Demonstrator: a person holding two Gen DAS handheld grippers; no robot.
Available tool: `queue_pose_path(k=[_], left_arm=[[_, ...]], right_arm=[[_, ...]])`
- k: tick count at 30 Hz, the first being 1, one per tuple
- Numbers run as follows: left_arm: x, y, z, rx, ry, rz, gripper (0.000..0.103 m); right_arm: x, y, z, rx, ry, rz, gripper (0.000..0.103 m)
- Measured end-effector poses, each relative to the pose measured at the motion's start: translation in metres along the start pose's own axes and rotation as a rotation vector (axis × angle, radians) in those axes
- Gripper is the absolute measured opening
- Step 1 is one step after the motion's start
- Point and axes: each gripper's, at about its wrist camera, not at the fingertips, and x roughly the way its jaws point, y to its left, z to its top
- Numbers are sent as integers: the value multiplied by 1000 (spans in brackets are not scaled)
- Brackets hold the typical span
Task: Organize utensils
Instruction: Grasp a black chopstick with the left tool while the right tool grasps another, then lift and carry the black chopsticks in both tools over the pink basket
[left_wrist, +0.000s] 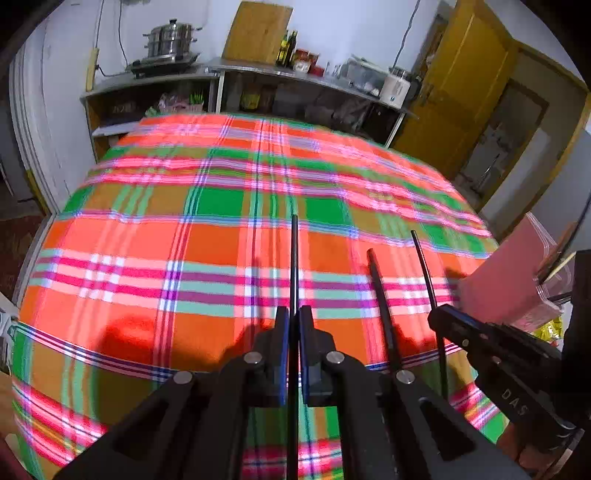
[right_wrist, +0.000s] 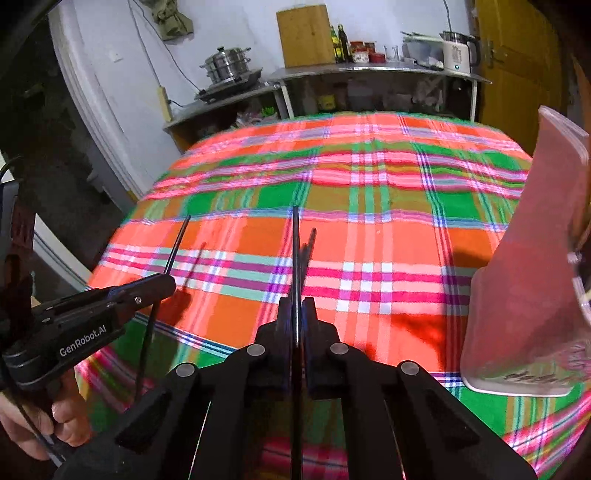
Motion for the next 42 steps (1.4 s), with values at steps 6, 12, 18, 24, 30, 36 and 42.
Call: queue_pose_path(k=[6, 12, 18, 24, 30, 36, 42], left_arm=[[-38, -10, 5, 15, -64, -18, 6], [-67, -18, 9, 27, -103, -33, 6], [-92, -29, 9, 44, -136, -50, 6], [-107, -41, 10, 59, -151, -73, 6], [-118, -56, 13, 71, -156, -106, 6], [-122, -81, 17, 103, -144, -153, 6], [-122, -115, 21, 146, -133, -224, 6]], right_arm=[[-33, 6, 6, -9, -63, 23, 5], [-70, 5, 7, -3, -123, 42, 5], [-101, 2, 6, 3, -176, 53, 5], [-125, 0, 3, 9, -217, 59, 5], [-149, -9, 0, 23, -253, 56, 5], [-173, -21, -3, 38, -289, 38, 5], [-199, -41, -5, 69, -325, -2, 5]])
